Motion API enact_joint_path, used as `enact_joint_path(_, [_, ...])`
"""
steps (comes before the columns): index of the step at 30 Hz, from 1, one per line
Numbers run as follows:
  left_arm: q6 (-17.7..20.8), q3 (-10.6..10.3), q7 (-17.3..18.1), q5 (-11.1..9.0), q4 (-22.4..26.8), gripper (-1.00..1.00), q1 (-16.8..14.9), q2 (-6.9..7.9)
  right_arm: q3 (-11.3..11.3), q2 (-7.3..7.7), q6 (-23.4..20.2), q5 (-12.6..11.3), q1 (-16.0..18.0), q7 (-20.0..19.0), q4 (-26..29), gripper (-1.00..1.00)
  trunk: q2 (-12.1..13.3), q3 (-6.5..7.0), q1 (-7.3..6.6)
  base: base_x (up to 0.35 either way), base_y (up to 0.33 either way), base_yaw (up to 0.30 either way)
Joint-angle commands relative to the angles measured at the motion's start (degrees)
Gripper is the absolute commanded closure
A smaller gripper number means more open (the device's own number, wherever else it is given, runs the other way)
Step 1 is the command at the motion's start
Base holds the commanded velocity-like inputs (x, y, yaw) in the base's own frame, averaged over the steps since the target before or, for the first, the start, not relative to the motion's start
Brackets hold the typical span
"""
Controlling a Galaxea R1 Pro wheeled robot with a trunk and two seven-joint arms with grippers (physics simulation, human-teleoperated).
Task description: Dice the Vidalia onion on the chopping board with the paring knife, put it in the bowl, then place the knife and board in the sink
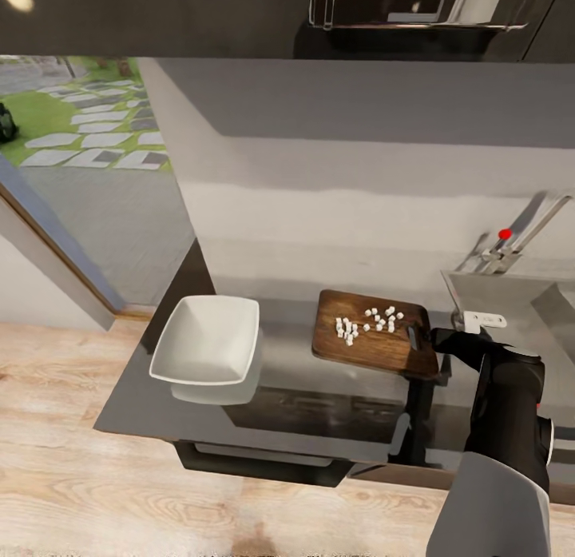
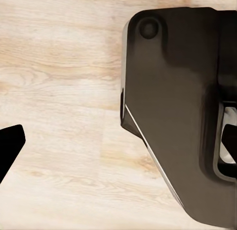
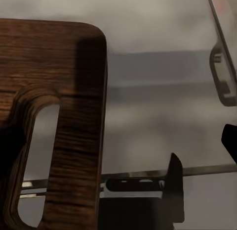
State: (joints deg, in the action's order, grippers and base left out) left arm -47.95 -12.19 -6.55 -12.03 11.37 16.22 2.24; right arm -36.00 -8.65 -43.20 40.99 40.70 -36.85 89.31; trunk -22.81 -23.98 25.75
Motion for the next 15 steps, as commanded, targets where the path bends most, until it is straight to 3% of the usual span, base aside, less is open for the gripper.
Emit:
enact_joint_path(1, [0.0, -0.5, -0.5, -0.2, 0.1, -1.0, 0.0, 0.04, -0.1, -0.05, 0.0, 0.6, 0.1, -0.6, 0.1, -1.0, -0.1, -0.18, 0.03, 0.0, -0.002, 0.0])
enact_joint_path(15, [0.0, -0.5, -0.4, -0.2, 0.1, -1.0, 0.0, 0.12, -0.1, -0.05, 0.0, 0.9, 0.1, -0.4, -0.2, -1.0, -0.1, -1.46, 0.03, 0.0, 0.0, 0.0])
